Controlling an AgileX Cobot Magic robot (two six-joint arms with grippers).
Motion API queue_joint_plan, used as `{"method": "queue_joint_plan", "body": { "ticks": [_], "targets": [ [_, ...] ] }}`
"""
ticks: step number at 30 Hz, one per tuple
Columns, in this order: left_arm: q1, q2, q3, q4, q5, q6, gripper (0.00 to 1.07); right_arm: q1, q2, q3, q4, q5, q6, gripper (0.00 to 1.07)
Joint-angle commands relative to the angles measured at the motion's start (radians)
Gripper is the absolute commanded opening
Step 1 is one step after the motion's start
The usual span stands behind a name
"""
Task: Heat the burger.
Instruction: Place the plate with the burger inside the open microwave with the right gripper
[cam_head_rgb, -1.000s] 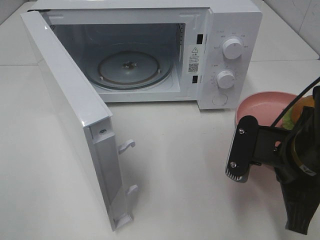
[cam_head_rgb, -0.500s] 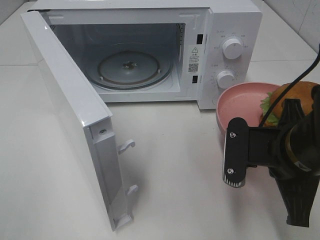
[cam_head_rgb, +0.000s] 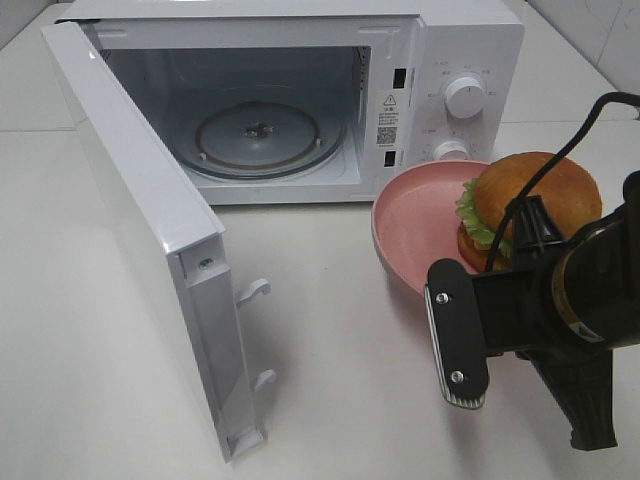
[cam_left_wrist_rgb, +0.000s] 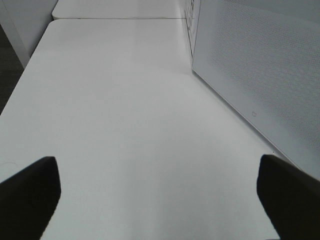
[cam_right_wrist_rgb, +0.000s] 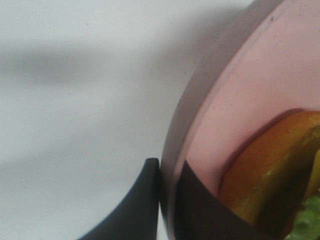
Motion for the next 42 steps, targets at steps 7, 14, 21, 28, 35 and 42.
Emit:
{"method": "queue_joint_plan", "body": {
  "ticks": [7,14,21,28,35,42],
  "targets": [
    [0.002,-0.012,-0.001,-0.001,-0.018,-0.001,1.00,0.001,-0.005,-0.004,-0.052,-0.113,-0.122,0.02],
    [0.002,-0.012,-0.001,-0.001,-0.018,-0.001,1.00,0.001,-0.005,-0.004,-0.047,-0.202,-0.250,0.01],
    [0.002,-0.012,-0.001,-0.001,-0.018,-0.001,1.00,0.001,-0.005,-0.004,-0.047,-0.287,-0.329,0.00],
    [0.002,-0.012,-0.001,-0.001,-0.018,-0.001,1.00,-0.006,-0.005,-0.004,-0.048,-0.327,-0.404,0.00],
    [0.002,-0.012,-0.001,-0.001,-0.018,-0.001,1.00,-0.006,-0.005,-0.004,-0.048,-0.397,-0.493,0.00],
    [0.002,-0.012,-0.001,-0.001,-0.018,-0.001,1.00,-0.061,-0.002,-0.004,-0.039,-0.458,-0.565,0.00]
  ]
}}
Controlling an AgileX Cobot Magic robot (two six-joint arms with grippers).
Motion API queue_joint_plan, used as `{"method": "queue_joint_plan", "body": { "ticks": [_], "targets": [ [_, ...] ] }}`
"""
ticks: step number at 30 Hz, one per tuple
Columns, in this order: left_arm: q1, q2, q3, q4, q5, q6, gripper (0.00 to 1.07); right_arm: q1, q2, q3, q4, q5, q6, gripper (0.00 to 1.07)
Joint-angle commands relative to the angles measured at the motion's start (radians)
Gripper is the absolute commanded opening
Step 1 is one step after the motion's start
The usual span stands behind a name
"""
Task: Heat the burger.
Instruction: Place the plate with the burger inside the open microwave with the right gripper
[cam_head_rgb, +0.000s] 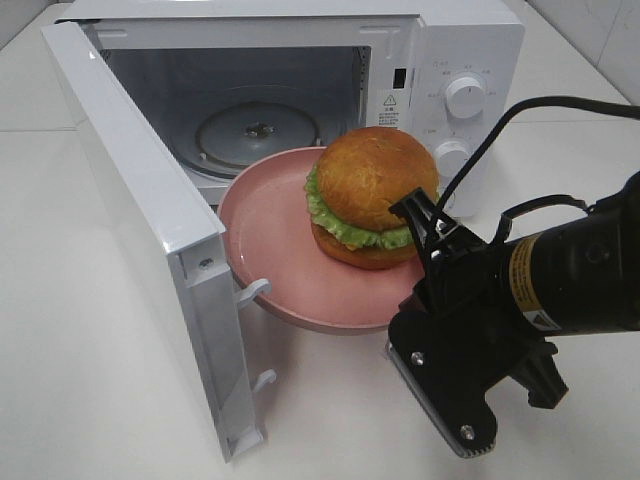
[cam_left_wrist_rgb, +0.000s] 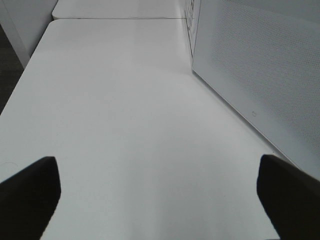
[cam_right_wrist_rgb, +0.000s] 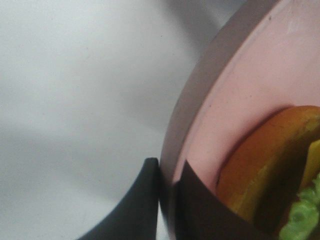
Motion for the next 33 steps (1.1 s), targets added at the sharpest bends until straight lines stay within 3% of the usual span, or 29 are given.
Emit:
{"method": "queue_joint_plan", "body": {
  "ticks": [1,4,10,14,15,16,17,19,26,33],
  "targets": [
    [0.002,-0.012,-0.001,-0.001,-0.018,-0.001,1.00,-0.035,-0.005,-0.010,-0.020,-0.061,-0.037,0.00],
    [0.002,-0.012,-0.001,-0.001,-0.018,-0.001,1.00,-0.069,-0.005,-0.011,-0.012,-0.089,-0.067,0.00],
    [0.002,-0.012,-0.001,-0.001,-0.018,-0.001,1.00,-0.113,-0.005,-0.011,0.157,-0.114,-0.245,0.00],
    [0.002,-0.012,-0.001,-0.001,-0.018,-0.001,1.00,-0.120,-0.005,-0.012,0.390,-0.112,-0.486,0.00],
    [0.002,-0.012,-0.001,-0.001,-0.018,-0.001,1.00,-0.120,-0.005,-0.012,0.390,-0.112,-0.486,0.00],
    [0.002,-0.012,-0.001,-0.001,-0.018,-0.001,1.00,-0.120,-0.001,-0.023,0.512,-0.106,-0.582,0.00],
    [0.002,-0.012,-0.001,-0.001,-0.018,-0.001,1.00,-0.120,-0.001,-0.023,0.512,-0.106,-0.582,0.00],
    [0.002,-0.012,-0.001,-0.001,-0.018,-0.001,1.00,-0.120,0.023,-0.066,0.715,-0.092,-0.771,0.00],
    [0.002,-0.012,-0.001,-0.001,-0.018,-0.001,1.00,-0.120,0.089,-0.144,0.848,-0.077,-0.897,0.00],
    [0.002,-0.012,-0.001,-0.001,-0.018,-0.001,1.00,-0.150,0.181,-0.246,0.851,-0.047,-0.911,0.00]
  ]
}}
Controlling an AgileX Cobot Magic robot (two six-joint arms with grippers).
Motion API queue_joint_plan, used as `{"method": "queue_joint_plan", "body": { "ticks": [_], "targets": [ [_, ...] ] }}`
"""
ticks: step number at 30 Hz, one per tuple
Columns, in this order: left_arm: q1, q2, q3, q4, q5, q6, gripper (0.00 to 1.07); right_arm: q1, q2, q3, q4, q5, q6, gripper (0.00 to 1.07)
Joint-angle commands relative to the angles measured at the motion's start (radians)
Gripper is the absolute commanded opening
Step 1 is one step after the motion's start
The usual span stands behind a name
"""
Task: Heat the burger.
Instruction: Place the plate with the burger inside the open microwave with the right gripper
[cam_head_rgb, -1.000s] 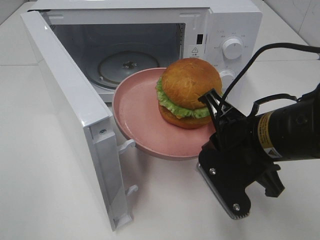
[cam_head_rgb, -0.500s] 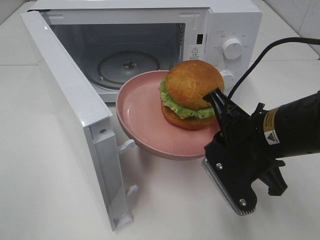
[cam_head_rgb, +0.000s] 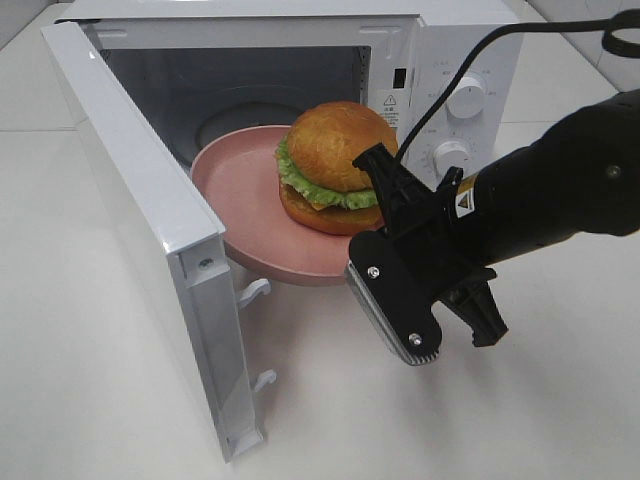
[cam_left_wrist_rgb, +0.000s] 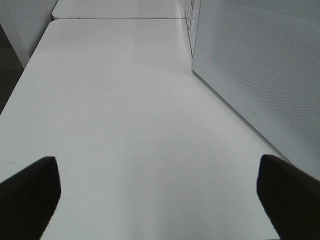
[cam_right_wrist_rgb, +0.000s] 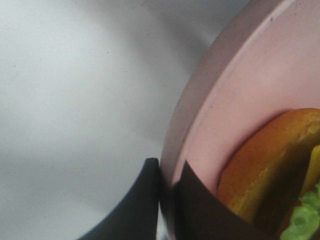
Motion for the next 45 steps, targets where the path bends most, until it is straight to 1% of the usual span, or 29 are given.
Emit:
{"method": "queue_joint_plan", "body": {
  "ticks": [1,3,6,8,10,11,13,16,18,21,23,25,26,29,31,37,41,45],
  "targets": [
    [0.002,-0.012,-0.001,-0.001,-0.018,-0.001,1.00,-0.022,0.014,-0.044,0.003,-0.040,-0.023,0.00],
    [0.002,-0.012,-0.001,-0.001,-0.018,-0.001,1.00,-0.043,0.037,-0.075,0.007,-0.025,-0.047,0.00],
    [0.002,-0.012,-0.001,-0.001,-0.018,-0.001,1.00,-0.049,0.044,-0.085,0.014,-0.015,-0.058,0.00],
    [0.002,-0.012,-0.001,-0.001,-0.018,-0.001,1.00,-0.050,0.065,-0.118,0.048,0.008,-0.106,0.00],
    [0.002,-0.012,-0.001,-0.001,-0.018,-0.001,1.00,-0.050,0.076,-0.136,0.052,0.008,-0.118,0.00],
    [0.002,-0.012,-0.001,-0.001,-0.018,-0.001,1.00,-0.050,0.076,-0.136,0.052,0.008,-0.118,0.00],
    [0.002,-0.012,-0.001,-0.001,-0.018,-0.001,1.00,-0.050,0.112,-0.183,0.053,0.015,-0.115,0.00],
    [0.002,-0.012,-0.001,-0.001,-0.018,-0.001,1.00,-0.050,0.119,-0.196,0.052,0.019,-0.115,0.00],
    [0.002,-0.012,-0.001,-0.001,-0.018,-0.001,1.00,-0.050,0.148,-0.238,0.042,0.030,-0.115,0.00],
    [0.002,-0.012,-0.001,-0.001,-0.018,-0.001,1.00,-0.050,0.153,-0.246,0.040,0.030,-0.115,0.00],
    [0.002,-0.012,-0.001,-0.001,-0.018,-0.001,1.00,-0.050,0.177,-0.289,0.036,0.041,-0.111,0.00],
    [0.002,-0.012,-0.001,-0.001,-0.018,-0.001,1.00,-0.050,0.184,-0.303,0.036,0.049,-0.110,0.00],
    [0.002,-0.012,-0.001,-0.001,-0.018,-0.001,1.00,-0.050,0.202,-0.332,0.030,0.069,-0.102,0.00],
    [0.002,-0.012,-0.001,-0.001,-0.018,-0.001,1.00,-0.050,0.210,-0.345,0.025,0.080,-0.095,0.00],
    [0.002,-0.012,-0.001,-0.001,-0.018,-0.001,1.00,-0.050,0.245,-0.393,0.005,0.087,-0.057,0.00],
    [0.002,-0.012,-0.001,-0.001,-0.018,-0.001,1.00,-0.048,0.284,-0.450,-0.037,0.112,-0.019,0.00],
    [0.002,-0.012,-0.001,-0.001,-0.018,-0.001,1.00,-0.048,0.329,-0.505,-0.093,0.120,0.017,0.00],
    [0.002,-0.012,-0.001,-0.001,-0.018,-0.001,1.00,-0.048,0.353,-0.538,-0.114,0.122,0.030,0.00]
  ]
}}
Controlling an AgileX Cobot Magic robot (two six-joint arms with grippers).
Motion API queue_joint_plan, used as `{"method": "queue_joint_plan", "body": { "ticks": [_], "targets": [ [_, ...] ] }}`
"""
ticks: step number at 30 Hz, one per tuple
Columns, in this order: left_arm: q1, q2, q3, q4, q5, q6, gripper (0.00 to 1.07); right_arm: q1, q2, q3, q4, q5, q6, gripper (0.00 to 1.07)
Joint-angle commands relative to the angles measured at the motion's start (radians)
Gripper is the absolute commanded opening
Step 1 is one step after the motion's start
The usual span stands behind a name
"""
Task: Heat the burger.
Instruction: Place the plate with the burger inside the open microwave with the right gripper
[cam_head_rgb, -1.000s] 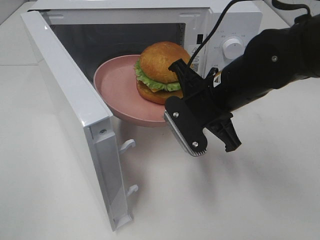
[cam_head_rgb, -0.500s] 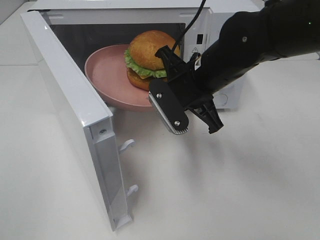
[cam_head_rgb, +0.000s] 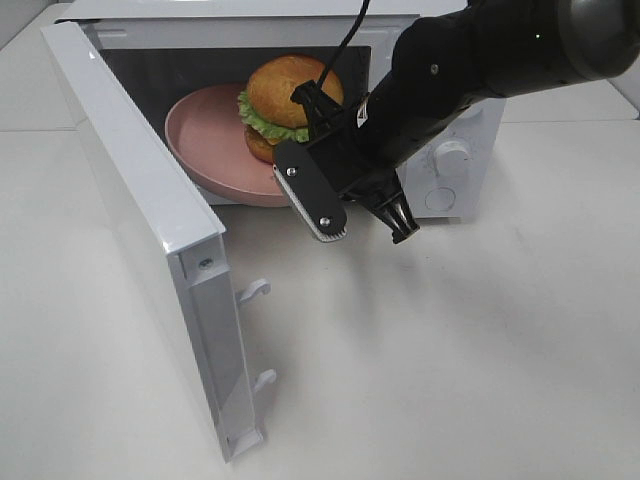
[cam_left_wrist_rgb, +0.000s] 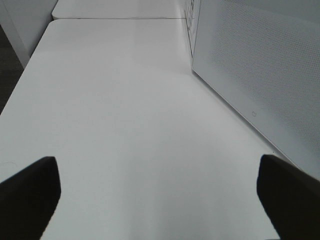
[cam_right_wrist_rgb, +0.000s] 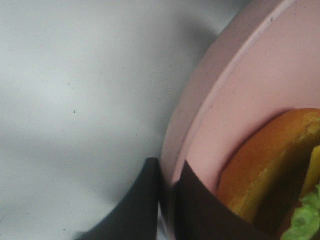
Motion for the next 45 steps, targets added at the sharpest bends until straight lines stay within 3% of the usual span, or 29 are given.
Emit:
{"method": "queue_joint_plan", "body": {
  "ticks": [1,8,25,45],
  "targets": [
    [0.002,-0.012,-0.001,-0.001,-0.018,-0.001,1.00,-0.002,0.026,-0.067,-0.036,-0.037,0.019,0.00],
    [0.002,-0.012,-0.001,-0.001,-0.018,-0.001,1.00,-0.002,0.085,-0.128,-0.037,-0.036,0.020,0.00],
    [0.002,-0.012,-0.001,-0.001,-0.018,-0.001,1.00,-0.002,0.241,-0.356,-0.201,0.006,0.205,0.00],
    [0.002,-0.012,-0.001,-0.001,-0.018,-0.001,1.00,-0.004,0.274,-0.378,-0.242,0.026,0.288,0.00]
  ]
}}
